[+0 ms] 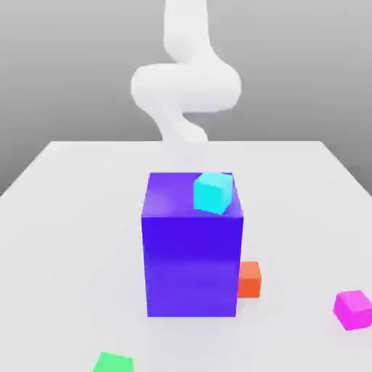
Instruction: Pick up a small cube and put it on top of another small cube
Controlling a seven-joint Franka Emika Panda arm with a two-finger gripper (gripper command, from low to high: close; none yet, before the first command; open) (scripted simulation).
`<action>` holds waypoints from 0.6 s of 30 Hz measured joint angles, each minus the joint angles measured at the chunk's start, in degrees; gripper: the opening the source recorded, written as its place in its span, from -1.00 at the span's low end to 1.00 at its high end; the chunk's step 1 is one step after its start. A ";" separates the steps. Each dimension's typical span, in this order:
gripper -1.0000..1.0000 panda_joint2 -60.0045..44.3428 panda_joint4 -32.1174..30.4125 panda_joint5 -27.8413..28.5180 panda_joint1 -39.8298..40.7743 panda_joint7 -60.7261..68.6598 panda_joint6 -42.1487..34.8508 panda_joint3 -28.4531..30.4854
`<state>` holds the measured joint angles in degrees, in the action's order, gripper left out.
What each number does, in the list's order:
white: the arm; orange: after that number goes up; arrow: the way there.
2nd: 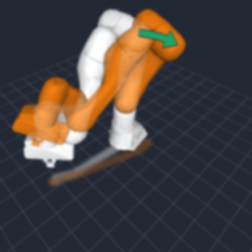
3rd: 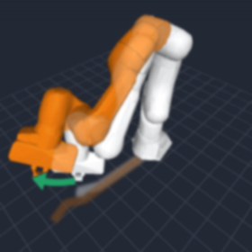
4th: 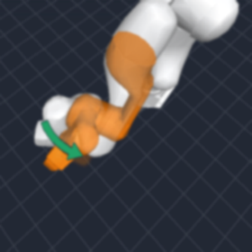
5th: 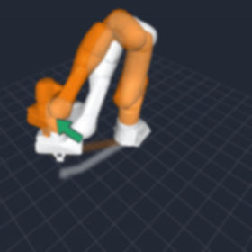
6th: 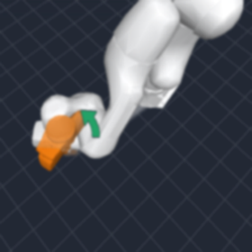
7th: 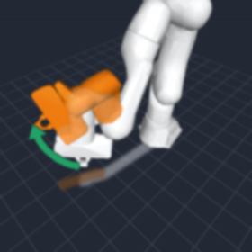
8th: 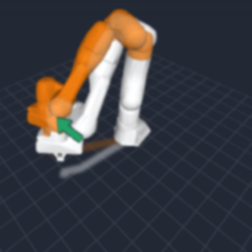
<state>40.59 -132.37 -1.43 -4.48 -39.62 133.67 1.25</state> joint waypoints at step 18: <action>0.00 -37.81 -4.23 -8.33 -23.14 43.35 13.61 -1.79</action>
<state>2.79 -136.60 -9.75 -27.62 3.73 147.29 -0.53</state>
